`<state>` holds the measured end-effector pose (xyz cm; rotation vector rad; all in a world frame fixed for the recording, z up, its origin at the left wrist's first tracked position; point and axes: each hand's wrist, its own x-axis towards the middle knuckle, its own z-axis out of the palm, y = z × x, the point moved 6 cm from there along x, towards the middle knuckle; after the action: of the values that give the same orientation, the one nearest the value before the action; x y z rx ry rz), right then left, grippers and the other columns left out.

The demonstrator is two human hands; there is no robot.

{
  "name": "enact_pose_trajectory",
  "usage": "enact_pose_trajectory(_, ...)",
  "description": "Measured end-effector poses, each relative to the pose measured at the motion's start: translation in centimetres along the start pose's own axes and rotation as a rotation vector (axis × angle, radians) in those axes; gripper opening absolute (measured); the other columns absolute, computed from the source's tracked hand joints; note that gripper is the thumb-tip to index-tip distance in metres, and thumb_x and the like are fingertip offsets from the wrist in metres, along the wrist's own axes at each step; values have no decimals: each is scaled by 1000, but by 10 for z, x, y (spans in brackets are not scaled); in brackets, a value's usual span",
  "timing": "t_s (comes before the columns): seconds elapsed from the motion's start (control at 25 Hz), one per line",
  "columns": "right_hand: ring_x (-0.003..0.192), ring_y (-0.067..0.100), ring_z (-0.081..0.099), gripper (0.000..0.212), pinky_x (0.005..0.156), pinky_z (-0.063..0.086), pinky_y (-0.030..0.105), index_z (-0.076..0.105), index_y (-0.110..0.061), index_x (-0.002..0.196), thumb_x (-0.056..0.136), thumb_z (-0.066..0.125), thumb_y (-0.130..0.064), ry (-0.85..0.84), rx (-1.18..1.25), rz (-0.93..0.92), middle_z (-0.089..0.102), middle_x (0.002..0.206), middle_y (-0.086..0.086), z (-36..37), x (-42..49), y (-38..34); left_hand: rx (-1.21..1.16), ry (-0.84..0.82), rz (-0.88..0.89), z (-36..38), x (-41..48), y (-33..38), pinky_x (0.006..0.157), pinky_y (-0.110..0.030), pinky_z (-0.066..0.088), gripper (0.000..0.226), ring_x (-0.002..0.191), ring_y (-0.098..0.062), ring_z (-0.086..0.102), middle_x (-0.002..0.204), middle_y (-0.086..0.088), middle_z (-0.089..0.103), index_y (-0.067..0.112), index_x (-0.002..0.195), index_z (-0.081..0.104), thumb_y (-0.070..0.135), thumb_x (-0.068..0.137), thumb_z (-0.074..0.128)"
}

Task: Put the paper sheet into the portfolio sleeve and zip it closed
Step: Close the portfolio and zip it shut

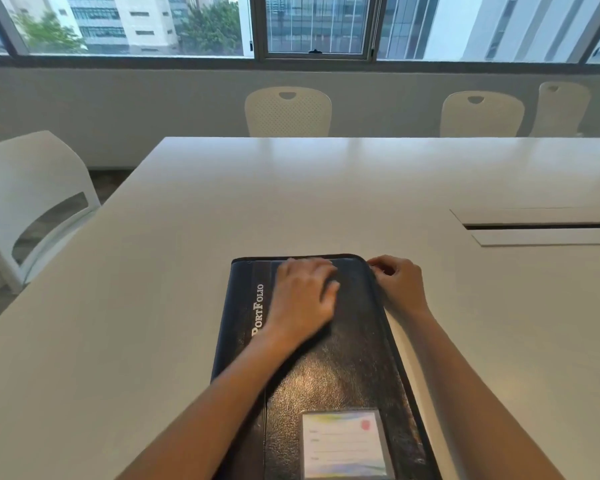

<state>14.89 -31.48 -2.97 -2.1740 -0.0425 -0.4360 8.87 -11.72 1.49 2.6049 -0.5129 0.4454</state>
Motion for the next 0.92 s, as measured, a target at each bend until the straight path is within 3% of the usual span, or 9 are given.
enact_pose_trajectory(0.08,69,4,68,13,55,52,20,77,-28,82,85,65,-27,-6,34,-22,73,71,-17,-2,-1,0,104,-9,-171,2,25,-42,112,-42,22,43,128,-17,44,137,1,54,19,133,53,41,97,44)
enact_pose_trajectory(0.16,68,7,69,12,57,58,28,78,-27,83,86,66,-25,-13,69,-10,73,71,-16,-3,1,2,154,-32,-231,11,35,-63,110,-44,24,45,125,-21,47,133,-2,58,18,130,56,44,97,42)
enact_pose_trajectory(0.28,69,6,69,11,60,59,26,78,-26,82,86,68,-20,-31,58,3,74,72,-15,-1,5,2,146,-13,-177,19,37,-67,105,-44,28,42,113,-22,52,118,-2,62,20,120,64,48,95,44)
enact_pose_trajectory(0.48,70,4,68,14,58,52,14,76,-24,80,87,69,-13,-88,114,31,74,73,-11,1,20,2,27,39,-141,18,37,-70,105,-43,29,40,113,-20,50,117,-1,60,20,120,63,48,93,50)
enact_pose_trajectory(0.64,65,-2,64,10,53,46,7,77,-14,89,87,69,-8,-304,4,-40,75,82,4,15,55,-20,71,67,-109,17,34,-67,99,-40,36,40,110,-20,51,115,-3,60,17,118,63,46,94,50)
enact_pose_trajectory(0.8,70,13,61,7,56,48,17,77,-14,89,83,73,-14,-581,-96,1,74,82,6,47,83,-44,110,66,-111,19,35,-68,96,-41,38,40,108,-21,51,114,-3,61,17,117,64,47,93,50)
enact_pose_trajectory(0.92,65,-2,61,10,63,44,15,77,-15,92,83,71,-13,-714,-155,-51,73,81,-1,84,82,-74,137,58,-111,19,34,-67,95,-43,39,41,109,-22,52,115,-3,61,19,119,63,47,93,48)
